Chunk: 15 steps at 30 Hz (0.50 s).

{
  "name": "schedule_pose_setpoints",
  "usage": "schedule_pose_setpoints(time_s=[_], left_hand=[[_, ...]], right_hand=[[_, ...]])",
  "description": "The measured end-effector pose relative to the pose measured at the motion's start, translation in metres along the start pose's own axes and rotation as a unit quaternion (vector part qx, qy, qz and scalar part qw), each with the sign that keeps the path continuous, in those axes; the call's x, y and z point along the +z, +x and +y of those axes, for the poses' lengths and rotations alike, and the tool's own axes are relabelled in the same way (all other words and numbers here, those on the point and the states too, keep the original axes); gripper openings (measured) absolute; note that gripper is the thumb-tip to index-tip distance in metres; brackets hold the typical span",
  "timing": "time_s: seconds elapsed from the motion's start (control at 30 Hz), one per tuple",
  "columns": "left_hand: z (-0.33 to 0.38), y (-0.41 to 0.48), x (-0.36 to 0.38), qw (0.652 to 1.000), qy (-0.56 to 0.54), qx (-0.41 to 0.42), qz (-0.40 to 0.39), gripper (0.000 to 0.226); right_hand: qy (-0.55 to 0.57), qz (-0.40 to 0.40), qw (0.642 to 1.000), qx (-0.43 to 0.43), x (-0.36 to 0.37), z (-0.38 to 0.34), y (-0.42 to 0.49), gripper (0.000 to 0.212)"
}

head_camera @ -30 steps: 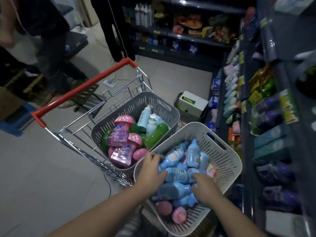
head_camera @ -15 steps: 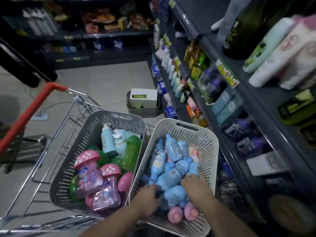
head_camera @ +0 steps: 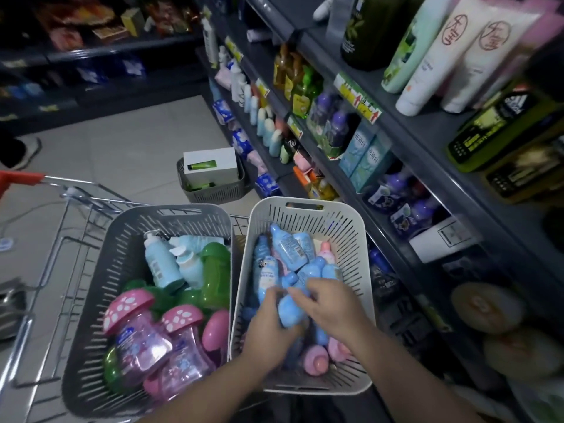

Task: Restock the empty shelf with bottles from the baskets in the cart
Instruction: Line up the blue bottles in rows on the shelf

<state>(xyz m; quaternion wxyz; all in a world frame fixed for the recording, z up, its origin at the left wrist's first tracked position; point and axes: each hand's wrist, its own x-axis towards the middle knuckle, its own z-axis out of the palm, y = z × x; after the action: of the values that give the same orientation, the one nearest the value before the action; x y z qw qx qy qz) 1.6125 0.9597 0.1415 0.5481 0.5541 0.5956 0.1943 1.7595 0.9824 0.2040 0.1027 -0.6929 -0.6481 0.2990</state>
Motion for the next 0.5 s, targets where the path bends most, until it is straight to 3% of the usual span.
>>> schedule_pose_setpoints(time_s=[0.07,0.1,0.17,0.2,0.27,0.33,0.5], left_hand=[[0.008,0.005,-0.009,0.995,-0.091,-0.019,0.044,0.051],[0.012,0.008,-0.015,0.988,-0.137,-0.033,0.066,0.046],[0.019,0.015,-0.025,0.971,-0.214,-0.061,0.089,0.035],[0.02,0.018,-0.029,0.966,-0.233,-0.066,0.094,0.033],[0.019,0.025,-0.034,0.968,-0.224,-0.068,0.089,0.032],[0.019,0.029,-0.036,0.976,-0.199,-0.066,0.064,0.033],[0.013,0.032,-0.036,0.973,-0.209,-0.083,0.044,0.037]], right_hand=[[0.205,0.056,0.977,0.031,0.009,0.012,0.009,0.045],[0.233,0.072,0.97,0.028,0.015,0.018,0.014,0.037],[0.12,0.043,0.992,0.011,0.031,0.032,0.023,0.013],[0.013,-0.008,1.0,0.008,0.043,0.038,0.023,0.016],[-0.143,-0.129,0.981,0.006,0.073,0.052,0.021,0.052],[-0.236,-0.19,0.953,-0.012,0.093,0.053,0.018,0.075],[-0.368,-0.187,0.906,-0.093,0.105,0.049,0.029,0.065]])
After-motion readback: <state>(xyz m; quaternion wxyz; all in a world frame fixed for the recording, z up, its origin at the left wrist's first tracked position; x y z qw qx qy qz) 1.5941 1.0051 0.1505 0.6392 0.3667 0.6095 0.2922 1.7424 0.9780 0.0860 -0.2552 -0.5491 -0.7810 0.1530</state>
